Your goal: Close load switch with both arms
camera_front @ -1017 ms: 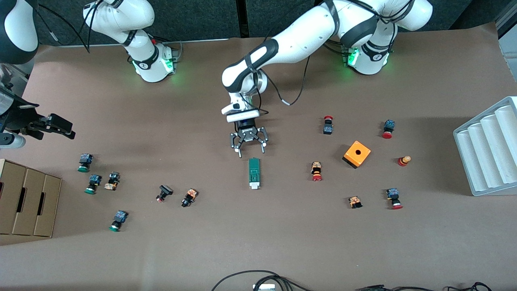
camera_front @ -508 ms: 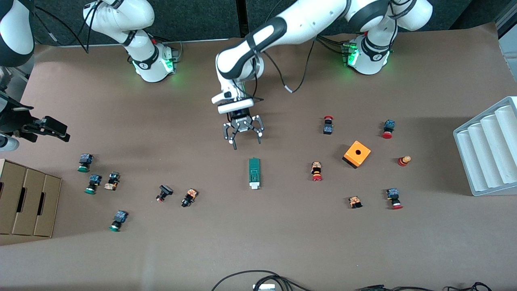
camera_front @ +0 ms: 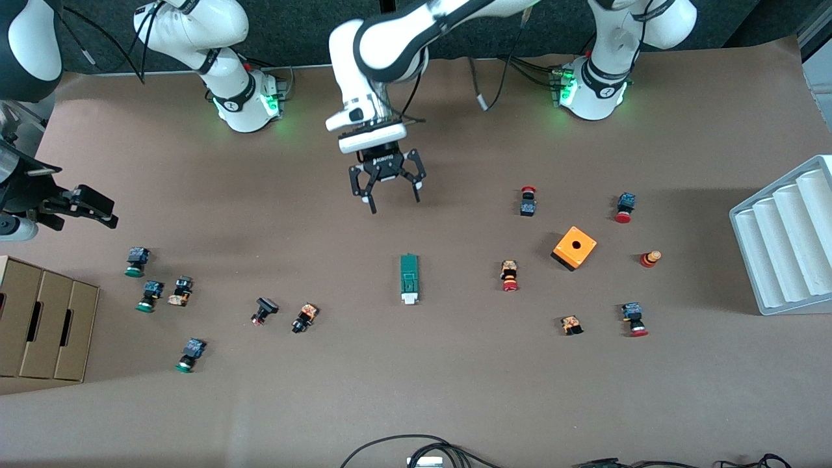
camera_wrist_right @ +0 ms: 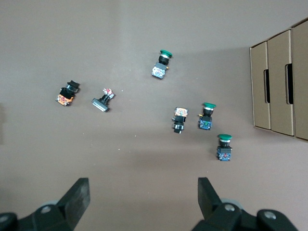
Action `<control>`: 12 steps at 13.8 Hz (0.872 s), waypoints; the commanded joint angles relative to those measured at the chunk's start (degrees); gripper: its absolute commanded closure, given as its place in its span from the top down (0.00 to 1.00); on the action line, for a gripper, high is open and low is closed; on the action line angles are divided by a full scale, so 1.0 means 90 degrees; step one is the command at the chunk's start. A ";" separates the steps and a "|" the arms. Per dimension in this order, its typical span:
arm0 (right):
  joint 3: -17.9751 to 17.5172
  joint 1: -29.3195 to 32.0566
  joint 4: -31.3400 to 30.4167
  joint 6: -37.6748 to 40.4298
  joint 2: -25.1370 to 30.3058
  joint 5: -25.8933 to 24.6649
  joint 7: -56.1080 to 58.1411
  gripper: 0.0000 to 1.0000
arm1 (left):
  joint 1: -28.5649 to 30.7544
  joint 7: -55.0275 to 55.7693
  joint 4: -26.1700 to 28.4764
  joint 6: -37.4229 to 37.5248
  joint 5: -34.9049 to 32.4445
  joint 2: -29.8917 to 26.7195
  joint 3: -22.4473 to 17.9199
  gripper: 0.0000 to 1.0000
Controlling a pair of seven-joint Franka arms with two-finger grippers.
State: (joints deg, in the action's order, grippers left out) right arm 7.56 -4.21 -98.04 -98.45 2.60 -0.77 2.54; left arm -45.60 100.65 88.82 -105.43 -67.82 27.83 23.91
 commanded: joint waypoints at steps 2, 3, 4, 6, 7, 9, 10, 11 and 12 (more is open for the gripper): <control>0.0019 -0.0010 0.0190 0.0031 -0.0133 -0.0100 0.0049 1.00 | 0.0447 -0.1629 -0.0024 -0.0131 0.1204 -0.0864 -0.0001 1.00; 0.0019 -0.0010 0.0190 0.0031 -0.0133 -0.0090 0.0049 1.00 | 0.0583 -0.2039 -0.0093 -0.0131 0.1517 -0.1020 -0.0001 1.00; 0.0019 -0.0010 0.0181 0.0031 -0.0133 -0.0100 0.0049 1.00 | 0.0701 -0.2420 -0.0229 -0.0131 0.1829 -0.1128 -0.0001 1.00; 0.0019 -0.0010 0.0181 0.0041 -0.0123 -0.0090 0.0049 1.00 | 0.1061 -0.3288 -0.0366 -0.0131 0.2454 -0.1420 -0.0010 1.00; 0.0019 -0.0010 0.0181 0.0050 -0.0123 -0.0090 0.0049 1.00 | 0.1247 -0.3738 -0.0415 -0.0131 0.2757 -0.1577 -0.0020 1.00; 0.0019 -0.0010 0.0181 0.0051 -0.0123 -0.0090 0.0049 1.00 | 0.1686 -0.4762 -0.0551 -0.0131 0.3392 -0.1831 -0.0030 1.00; 0.0019 -0.0010 0.0181 0.0051 -0.0133 -0.0090 0.0049 1.00 | 0.1901 -0.5280 -0.0620 -0.0131 0.3753 -0.1938 -0.0049 1.00; 0.0019 -0.0010 0.0181 0.0051 -0.0133 -0.0090 0.0059 1.00 | 0.2087 -0.5633 -0.0669 -0.0131 0.4056 -0.2046 -0.0059 1.00; 0.0019 -0.0010 0.0181 0.0051 -0.0123 -0.0090 0.0049 1.00 | 0.2321 -0.5888 -0.0718 -0.0131 0.4291 -0.2095 -0.0079 1.00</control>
State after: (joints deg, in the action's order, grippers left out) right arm 7.60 -4.20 -97.70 -98.45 2.07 -0.77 2.55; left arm -27.87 52.79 82.63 -106.09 -33.21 10.63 23.05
